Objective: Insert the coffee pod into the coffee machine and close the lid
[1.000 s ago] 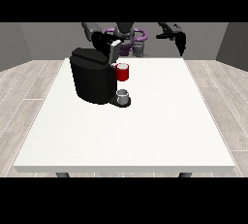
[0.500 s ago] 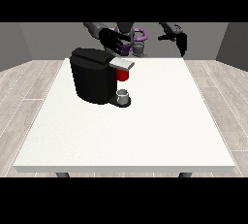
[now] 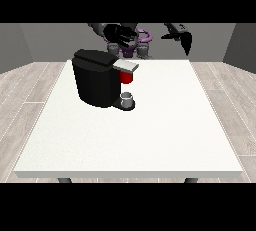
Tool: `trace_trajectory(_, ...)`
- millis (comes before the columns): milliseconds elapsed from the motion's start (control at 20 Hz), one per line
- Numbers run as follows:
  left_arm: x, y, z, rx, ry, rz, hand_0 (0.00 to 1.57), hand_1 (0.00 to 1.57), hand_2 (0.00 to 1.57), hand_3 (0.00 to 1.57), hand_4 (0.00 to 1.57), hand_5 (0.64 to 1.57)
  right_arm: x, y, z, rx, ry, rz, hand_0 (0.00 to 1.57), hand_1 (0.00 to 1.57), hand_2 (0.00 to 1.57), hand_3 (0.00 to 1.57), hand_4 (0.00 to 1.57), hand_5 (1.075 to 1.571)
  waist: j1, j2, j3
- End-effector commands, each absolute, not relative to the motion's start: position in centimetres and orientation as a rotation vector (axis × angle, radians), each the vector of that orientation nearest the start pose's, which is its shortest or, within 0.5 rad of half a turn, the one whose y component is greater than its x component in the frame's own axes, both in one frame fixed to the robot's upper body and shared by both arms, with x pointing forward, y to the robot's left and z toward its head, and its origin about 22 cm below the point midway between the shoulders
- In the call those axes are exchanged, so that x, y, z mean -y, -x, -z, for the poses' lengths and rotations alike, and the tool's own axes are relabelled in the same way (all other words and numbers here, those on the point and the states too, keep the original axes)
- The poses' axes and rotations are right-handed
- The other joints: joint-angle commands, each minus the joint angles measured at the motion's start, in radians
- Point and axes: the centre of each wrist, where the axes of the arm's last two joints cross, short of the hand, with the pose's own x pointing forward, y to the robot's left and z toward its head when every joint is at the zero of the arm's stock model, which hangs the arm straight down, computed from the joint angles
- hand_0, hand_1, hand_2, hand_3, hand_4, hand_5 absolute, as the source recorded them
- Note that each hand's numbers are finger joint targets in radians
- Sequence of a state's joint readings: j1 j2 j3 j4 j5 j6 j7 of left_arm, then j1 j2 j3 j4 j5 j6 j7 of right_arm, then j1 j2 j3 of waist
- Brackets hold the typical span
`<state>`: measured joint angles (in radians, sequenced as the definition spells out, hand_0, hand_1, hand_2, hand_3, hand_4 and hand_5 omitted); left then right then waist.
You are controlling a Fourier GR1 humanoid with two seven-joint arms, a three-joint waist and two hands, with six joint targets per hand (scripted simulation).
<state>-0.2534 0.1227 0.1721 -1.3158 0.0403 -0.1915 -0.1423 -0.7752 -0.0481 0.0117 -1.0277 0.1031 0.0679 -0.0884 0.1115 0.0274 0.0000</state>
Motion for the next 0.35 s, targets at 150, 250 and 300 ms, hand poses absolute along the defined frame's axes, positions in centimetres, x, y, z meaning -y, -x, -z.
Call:
trace_trajectory(150, -26.6, -29.9, 0.7, 1.669, 0.078, 0.091, 0.0, 0.0, 0.0, 0.0, 0.19, 1.571, 12.4, -35.4, -5.0, 1.776, -0.294, -0.346, 0.0, 0.0, 0.0, 0.0, 0.29, 1.571, -0.054, -0.08, 0.0001)
trace_trajectory(250, -28.7, -27.8, 2.7, 1.613, 0.037, 0.046, 0.0, 0.0, 0.0, 0.0, 0.19, 1.571, 13.5, -33.1, -2.0, 1.699, -0.278, -0.289, 0.0, 0.0, 0.0, 0.0, 0.25, 1.571, -0.099, -0.151, 0.0)
trace_trajectory(300, -28.2, -27.6, 2.7, 1.602, 0.02, 0.007, 0.0, 0.0, 0.0, 0.0, 0.19, 1.571, 14.3, -31.6, 0.2, 1.674, -0.297, -0.273, 0.0, 0.0, 0.0, 0.0, 0.16, 1.571, -0.115, -0.17, 0.0003)
